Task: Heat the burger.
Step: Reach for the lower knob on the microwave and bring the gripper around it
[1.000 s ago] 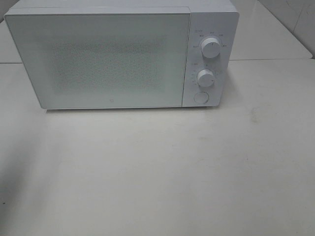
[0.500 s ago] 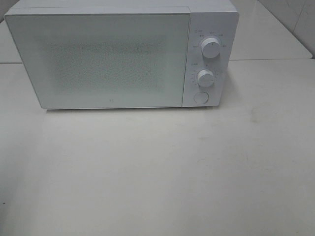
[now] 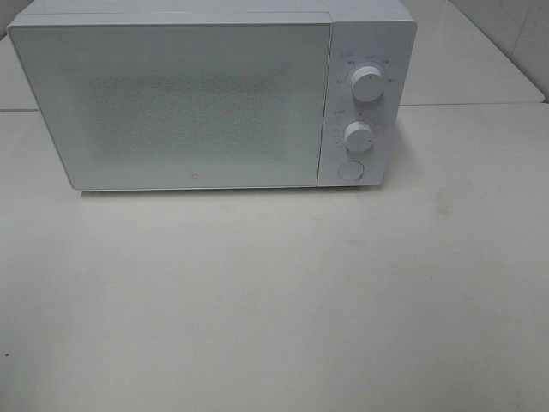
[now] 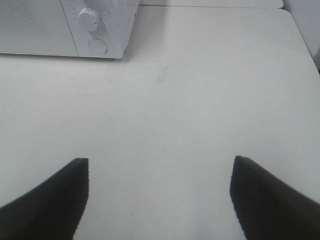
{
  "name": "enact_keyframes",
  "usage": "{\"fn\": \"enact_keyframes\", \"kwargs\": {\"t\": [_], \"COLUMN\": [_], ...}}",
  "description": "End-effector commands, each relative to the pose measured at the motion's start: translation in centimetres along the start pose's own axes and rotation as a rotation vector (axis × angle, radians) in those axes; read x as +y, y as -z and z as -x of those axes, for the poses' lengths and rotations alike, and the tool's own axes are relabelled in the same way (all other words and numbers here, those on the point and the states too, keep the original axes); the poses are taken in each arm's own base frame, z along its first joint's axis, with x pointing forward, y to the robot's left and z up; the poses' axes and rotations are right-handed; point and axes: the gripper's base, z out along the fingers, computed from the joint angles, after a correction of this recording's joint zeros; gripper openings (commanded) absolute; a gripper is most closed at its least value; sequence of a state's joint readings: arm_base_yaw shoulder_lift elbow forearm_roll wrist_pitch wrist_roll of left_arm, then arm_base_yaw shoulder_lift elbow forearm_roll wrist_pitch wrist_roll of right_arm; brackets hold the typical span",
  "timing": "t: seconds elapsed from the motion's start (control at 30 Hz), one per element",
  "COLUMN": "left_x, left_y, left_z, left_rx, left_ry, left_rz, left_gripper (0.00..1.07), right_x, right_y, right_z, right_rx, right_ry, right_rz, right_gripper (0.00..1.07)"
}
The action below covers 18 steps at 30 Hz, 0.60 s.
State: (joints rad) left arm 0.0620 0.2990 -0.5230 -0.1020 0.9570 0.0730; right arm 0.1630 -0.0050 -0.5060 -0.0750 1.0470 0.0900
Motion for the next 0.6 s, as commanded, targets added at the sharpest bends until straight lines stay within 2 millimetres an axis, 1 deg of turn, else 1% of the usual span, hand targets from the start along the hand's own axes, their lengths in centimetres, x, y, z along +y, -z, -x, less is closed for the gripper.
{"fn": "enact_keyframes", "kwargs": {"t": [0.03,0.07,0.1,0.17,0.2,0.23,0.3,0.37,0.6], "left_x": [-0.1,0.0,0.0,0.0,0.0,0.0,-0.1,-0.1,-0.2], "left_y": [0.9,1.2,1.2,2.1,2.1,2.8,3.1,4.0,3.9], "left_z": [-1.1,-2.0,-2.0,-2.6,-2.6,-3.1,-3.3,-4.0,-3.9], "left_rx": [-0.009,-0.012,-0.012,-0.080,-0.080,-0.128,-0.154,-0.224,-0.220], "left_ry": [0.001,-0.007,-0.007,-0.018,-0.018,-0.023,-0.025,-0.031,-0.031], "left_rz": [0.005,0.012,0.012,0.026,0.026,0.030,0.031,0.031,0.027], "left_gripper": [0.98,0.98,0.98,0.98,0.98,0.98,0.98,0.98,0.98], "right_x": [0.0,0.0,0.0,0.0,0.0,0.0,0.0,0.0,0.0], "right_y": [0.4,0.4,0.4,0.4,0.4,0.4,0.4,0.4,0.3], "right_z": [-0.1,-0.1,-0.1,-0.1,-0.1,-0.1,-0.1,-0.1,-0.1], "right_rx": [-0.038,-0.038,-0.038,-0.038,-0.038,-0.038,-0.038,-0.038,-0.034], "right_ry": [0.005,0.005,0.005,0.004,0.004,0.004,0.004,0.004,0.004], "right_rz": [0.002,0.002,0.002,0.002,0.002,0.002,0.002,0.001,0.000], "right_gripper": [0.75,0.75,0.75,0.75,0.75,0.75,0.75,0.75,0.75]}}
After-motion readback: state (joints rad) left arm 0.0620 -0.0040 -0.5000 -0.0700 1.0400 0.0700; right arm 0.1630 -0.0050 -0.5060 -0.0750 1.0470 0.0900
